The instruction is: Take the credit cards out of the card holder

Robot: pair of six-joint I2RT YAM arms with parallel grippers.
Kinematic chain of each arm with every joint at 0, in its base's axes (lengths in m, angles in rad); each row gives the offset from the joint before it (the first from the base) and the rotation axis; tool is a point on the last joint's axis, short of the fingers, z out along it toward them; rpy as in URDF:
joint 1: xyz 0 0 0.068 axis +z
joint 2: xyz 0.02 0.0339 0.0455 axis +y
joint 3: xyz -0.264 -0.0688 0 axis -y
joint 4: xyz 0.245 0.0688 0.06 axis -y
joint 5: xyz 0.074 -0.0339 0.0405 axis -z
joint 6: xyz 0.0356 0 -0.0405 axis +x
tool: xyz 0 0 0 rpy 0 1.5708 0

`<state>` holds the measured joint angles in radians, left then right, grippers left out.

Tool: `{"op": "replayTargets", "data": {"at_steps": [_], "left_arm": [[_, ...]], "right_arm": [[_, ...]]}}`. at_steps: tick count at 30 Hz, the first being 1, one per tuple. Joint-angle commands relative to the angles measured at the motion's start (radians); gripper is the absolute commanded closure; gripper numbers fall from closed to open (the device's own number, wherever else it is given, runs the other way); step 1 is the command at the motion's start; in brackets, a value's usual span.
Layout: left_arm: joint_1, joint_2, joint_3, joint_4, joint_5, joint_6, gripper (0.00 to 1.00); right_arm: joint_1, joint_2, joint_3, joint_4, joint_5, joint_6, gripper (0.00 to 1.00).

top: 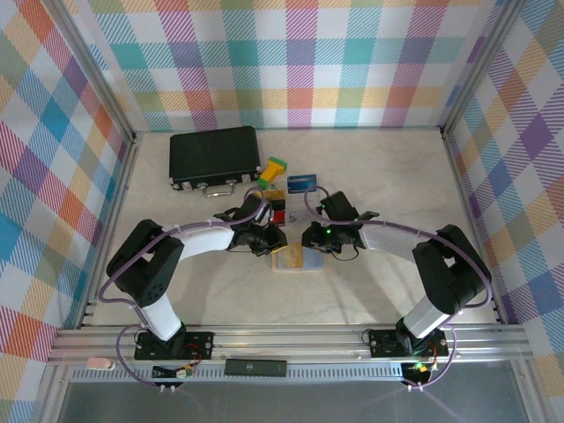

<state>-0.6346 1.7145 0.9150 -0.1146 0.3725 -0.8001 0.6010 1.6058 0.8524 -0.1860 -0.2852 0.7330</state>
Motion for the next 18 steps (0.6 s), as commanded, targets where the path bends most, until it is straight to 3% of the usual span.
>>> {"op": "replayTargets", "data": {"at_steps": [1,18], "left_arm": [[-0.007,0.02,0.019,-0.027,-0.018,-0.011,0.85],[-0.006,0.044,0.001,-0.137,-0.108,0.024,0.93]], "right_arm": [[-0.008,0.03,-0.007,0.053,-0.053,0.011,0.78],[-0.01,0.092,0.01,0.102,-0.105,0.009,0.8]]}}
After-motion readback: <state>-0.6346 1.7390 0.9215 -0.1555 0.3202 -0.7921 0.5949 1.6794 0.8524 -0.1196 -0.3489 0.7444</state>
